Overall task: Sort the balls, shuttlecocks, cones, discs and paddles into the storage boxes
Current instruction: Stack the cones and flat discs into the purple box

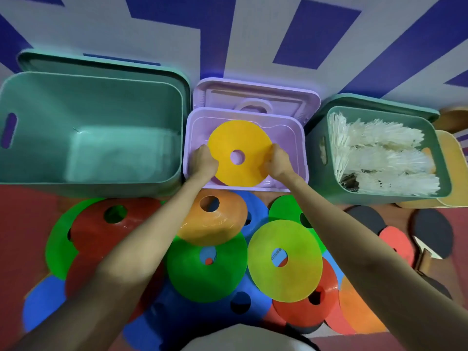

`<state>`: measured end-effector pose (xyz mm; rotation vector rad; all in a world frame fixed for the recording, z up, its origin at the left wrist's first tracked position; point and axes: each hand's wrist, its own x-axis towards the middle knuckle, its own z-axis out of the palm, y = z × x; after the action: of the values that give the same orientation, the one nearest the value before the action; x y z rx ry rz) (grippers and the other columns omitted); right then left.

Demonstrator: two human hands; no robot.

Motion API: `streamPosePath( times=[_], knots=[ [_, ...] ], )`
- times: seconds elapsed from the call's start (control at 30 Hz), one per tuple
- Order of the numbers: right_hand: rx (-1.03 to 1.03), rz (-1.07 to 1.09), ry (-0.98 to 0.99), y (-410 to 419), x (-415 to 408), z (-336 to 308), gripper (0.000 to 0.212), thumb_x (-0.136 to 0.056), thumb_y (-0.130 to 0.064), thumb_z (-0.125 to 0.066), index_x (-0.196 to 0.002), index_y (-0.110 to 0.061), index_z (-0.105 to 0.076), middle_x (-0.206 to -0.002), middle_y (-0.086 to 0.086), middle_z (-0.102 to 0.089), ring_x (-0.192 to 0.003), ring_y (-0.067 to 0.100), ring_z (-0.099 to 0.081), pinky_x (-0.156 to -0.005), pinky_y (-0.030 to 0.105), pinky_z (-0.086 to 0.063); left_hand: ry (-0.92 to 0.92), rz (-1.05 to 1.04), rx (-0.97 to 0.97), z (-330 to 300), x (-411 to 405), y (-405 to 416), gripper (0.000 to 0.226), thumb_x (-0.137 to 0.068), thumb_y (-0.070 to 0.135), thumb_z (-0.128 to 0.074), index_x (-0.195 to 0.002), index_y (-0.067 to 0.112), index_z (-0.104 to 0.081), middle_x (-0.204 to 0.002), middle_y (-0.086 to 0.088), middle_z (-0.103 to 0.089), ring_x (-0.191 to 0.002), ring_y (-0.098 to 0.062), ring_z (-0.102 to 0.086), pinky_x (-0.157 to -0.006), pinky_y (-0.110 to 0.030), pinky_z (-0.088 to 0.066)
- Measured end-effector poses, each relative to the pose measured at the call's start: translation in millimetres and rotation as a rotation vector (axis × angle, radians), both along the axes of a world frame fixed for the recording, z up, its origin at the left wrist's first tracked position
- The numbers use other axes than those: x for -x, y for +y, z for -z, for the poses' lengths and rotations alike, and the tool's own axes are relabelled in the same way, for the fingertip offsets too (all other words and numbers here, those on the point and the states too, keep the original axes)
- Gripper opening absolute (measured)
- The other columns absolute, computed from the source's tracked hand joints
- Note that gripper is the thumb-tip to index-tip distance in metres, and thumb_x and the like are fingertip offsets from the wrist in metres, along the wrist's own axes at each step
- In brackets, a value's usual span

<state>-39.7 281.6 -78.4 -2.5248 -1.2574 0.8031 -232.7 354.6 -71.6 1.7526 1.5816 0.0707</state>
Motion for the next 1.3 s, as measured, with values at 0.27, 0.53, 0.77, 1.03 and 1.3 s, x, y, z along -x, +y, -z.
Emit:
streamPosePath(
  times=[0.27, 0.53, 0.77, 1.03, 1.3],
  knots=[
    [0.059, -0.084, 0.029, -13.9, 3.3, -14.3, 0.049, -0.091, -0.001, -0.049, -0.136, 0.007, -0.031, -0.134, 0.029, -0.038, -0.114, 0.046, -0.047, -0.091, 0.045, -0.040, 0.099, 0.069, -0.008, -2.3, -0.3, -6.3, 0.032, -0.090, 0.012, -0.051, -0.119, -0.001, -0.047, -0.121, -0.024, -0.052, -0.106, -0.042, -0.053, -0.070, -0.038, -0.040],
    [-0.448, -0.135, 0.038, -94.2, 14.3, -58.2, 0.036, -0.087, 0.001, -0.053, -0.123, 0.003, -0.053, -0.114, 0.020, -0.055, -0.097, 0.029, -0.059, -0.083, 0.031, -0.046, -0.254, 0.061, -0.339, -24.4, -1.6, -72.4, 0.032, -0.087, 0.006, -0.056, -0.119, 0.007, -0.058, -0.121, -0.015, -0.056, -0.109, -0.033, -0.056, -0.085, -0.042, -0.045],
    [-0.525, 0.031, -0.009, -217.6, -7.9, -61.2, 0.029, -0.085, 0.004, -0.053, -0.114, 0.002, -0.057, -0.101, 0.016, -0.061, -0.090, 0.025, -0.059, -0.076, 0.025, -0.045, -0.405, 0.379, -0.338, -34.7, -29.0, -178.3, 0.022, -0.082, -0.003, -0.059, -0.102, 0.004, -0.065, -0.104, -0.013, -0.063, -0.092, -0.027, -0.063, -0.080, -0.021, -0.039],
    [-0.446, 0.356, 0.001, -377.2, -56.9, -38.7, 0.032, -0.085, 0.004, -0.052, -0.116, 0.001, -0.057, -0.106, 0.016, -0.064, -0.091, 0.027, -0.061, -0.075, 0.027, -0.045, -0.360, 0.662, -0.215, -24.1, -79.7, -267.5, 0.024, -0.084, 0.000, -0.055, -0.102, 0.011, -0.067, -0.105, -0.006, -0.065, -0.090, -0.020, -0.063, -0.082, -0.035, -0.050],
    [-0.179, 0.592, 0.023, -499.1, -90.9, -1.8, 0.036, -0.089, -0.004, -0.055, -0.124, 0.002, -0.052, -0.121, 0.020, -0.053, -0.097, 0.030, -0.059, -0.081, 0.030, -0.044, -0.338, 0.908, -0.114, -13.9, -142.2, -370.0, 0.019, -0.083, 0.000, -0.059, -0.098, 0.009, -0.068, -0.100, -0.005, -0.067, -0.083, -0.015, -0.060, -0.080, -0.031, -0.047]
  ],
)
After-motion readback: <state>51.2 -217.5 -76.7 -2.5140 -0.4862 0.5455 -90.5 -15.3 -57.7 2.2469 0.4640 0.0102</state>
